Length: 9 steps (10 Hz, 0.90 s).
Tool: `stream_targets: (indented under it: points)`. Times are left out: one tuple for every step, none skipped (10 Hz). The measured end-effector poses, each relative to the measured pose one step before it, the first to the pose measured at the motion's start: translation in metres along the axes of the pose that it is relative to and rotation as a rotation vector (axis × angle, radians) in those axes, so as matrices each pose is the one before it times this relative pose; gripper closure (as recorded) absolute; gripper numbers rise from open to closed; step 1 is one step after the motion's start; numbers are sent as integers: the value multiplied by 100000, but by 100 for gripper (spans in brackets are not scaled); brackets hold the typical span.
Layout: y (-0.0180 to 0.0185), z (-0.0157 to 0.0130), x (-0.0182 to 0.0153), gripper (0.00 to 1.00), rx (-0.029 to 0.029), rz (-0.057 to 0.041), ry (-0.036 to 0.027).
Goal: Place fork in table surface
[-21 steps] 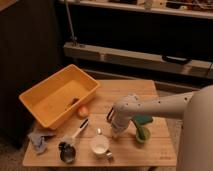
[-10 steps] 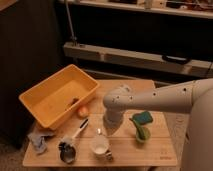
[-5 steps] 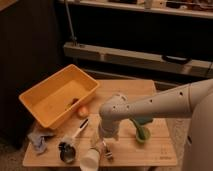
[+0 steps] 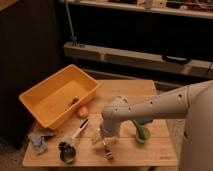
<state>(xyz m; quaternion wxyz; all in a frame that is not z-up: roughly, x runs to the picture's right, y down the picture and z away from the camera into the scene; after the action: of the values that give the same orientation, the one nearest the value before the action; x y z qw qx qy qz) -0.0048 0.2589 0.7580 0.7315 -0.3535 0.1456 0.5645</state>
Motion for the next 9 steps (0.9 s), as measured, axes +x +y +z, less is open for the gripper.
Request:
stream_targets:
  points:
    - [294, 371, -153, 20, -701, -1355, -896]
    - [330, 249, -77, 20, -373, -1209, -385]
    - [513, 203, -126, 20, -199, -1385, -247]
    - [697, 264, -97, 20, 1322, -1993, 493]
    - [757, 281, -2, 20, 1755, -1926, 1394]
    - [366, 204, 147, 20, 909, -713, 1165]
    - [339, 292, 247, 21, 538, -707, 1204]
    - [193, 182, 227, 25, -342, 19, 673]
    - [192, 245, 292, 34, -429, 177, 898]
